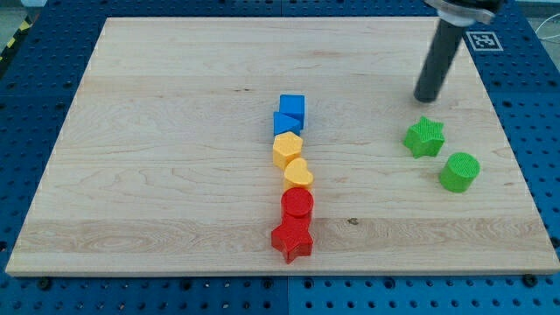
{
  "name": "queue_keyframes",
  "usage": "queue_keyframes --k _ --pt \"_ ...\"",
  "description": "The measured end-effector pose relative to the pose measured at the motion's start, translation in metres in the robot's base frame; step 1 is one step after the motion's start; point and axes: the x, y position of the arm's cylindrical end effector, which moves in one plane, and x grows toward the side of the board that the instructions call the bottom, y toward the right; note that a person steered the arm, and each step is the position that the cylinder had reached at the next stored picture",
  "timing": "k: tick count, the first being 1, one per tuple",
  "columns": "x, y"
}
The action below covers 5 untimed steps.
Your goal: Slide the green star towards the center
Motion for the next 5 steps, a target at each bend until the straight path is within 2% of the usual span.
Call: queue_keyframes --k 1,2,4,5 --pt "0.005 0.011" --pt "0.033 0.033" --pt "0.039 0.032" --pt "0.06 0.017"
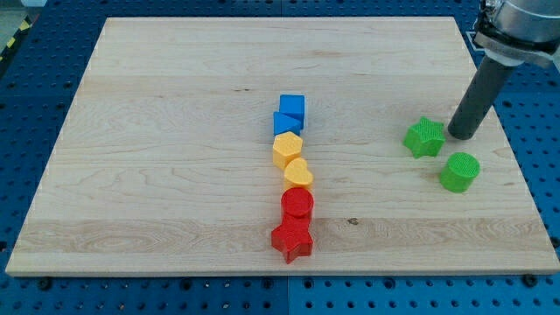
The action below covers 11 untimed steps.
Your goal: Slide the green star towards the center
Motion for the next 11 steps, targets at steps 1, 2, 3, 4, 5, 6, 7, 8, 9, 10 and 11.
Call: queue_keyframes --k 1,2,3,4,5,6,7,8,9,10,11 --pt "0.019 -0.011" --pt "0.023 -0.016" --pt "0.025 -0.027" --pt "0.02 -0.053" --pt "0.01 -0.079" --pt "0.003 -0.102" --pt "-0.004 -0.121" --pt "-0.004 -0.125" --pt "0.005 -0.104" --pt "0.0 -0.09" --pt "-0.018 -0.092"
